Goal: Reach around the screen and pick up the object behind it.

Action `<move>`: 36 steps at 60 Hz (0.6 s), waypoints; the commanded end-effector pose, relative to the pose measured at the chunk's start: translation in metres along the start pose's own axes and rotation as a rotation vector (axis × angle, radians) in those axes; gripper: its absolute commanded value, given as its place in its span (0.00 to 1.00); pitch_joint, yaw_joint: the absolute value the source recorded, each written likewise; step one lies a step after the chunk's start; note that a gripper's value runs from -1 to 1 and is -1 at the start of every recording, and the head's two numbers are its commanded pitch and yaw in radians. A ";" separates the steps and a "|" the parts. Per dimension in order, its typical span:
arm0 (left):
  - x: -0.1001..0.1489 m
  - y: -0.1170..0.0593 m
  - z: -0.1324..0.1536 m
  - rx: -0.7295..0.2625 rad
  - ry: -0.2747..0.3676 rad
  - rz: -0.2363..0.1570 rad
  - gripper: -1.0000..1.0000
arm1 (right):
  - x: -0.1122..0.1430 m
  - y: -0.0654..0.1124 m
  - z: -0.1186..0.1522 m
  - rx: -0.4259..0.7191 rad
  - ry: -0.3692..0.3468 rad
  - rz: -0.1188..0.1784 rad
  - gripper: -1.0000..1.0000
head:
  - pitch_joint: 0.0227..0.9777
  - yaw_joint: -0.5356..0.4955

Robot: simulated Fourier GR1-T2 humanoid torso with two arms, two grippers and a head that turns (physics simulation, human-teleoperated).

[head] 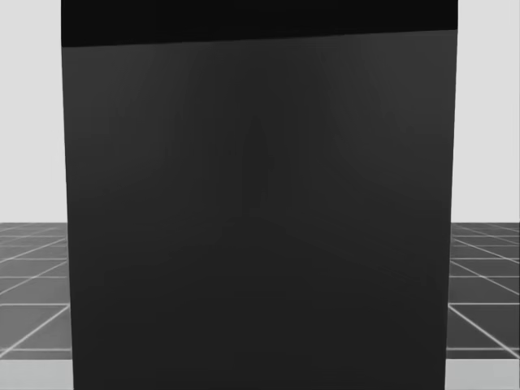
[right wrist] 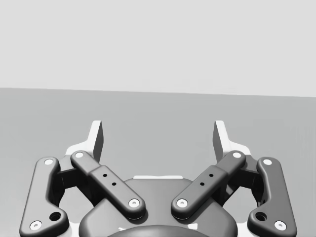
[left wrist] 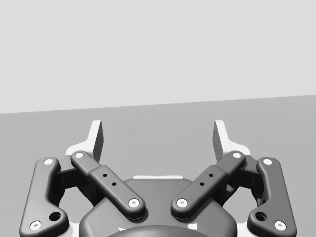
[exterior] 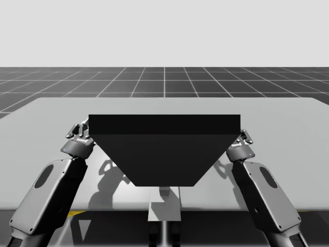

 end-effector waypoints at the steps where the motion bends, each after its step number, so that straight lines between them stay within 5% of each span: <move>1: -0.001 0.000 0.000 0.001 0.004 -0.011 0.00 | -0.002 0.003 0.003 0.013 0.014 0.026 0.00 | 0.05 0.52; 10: -0.003 -0.001 0.000 -0.035 0.039 -0.009 0.00 | -0.002 0.004 0.003 0.119 0.056 0.031 0.00 | 0.06 0.51; 13: -0.005 -0.001 0.002 -0.059 0.057 -0.033 0.00 | 0.001 0.004 0.005 0.159 0.063 0.009 0.00 | 0.06 0.52; 18: -0.003 -0.001 0.007 -0.106 0.085 -0.030 0.00 | 0.004 0.004 0.009 0.231 0.058 0.043 0.00 | 0.06 0.52; 36: 0.019 0.003 0.059 -0.353 0.152 -0.064 0.00 | 0.017 -0.003 0.038 0.451 0.028 0.030 0.00 | 0.07 0.51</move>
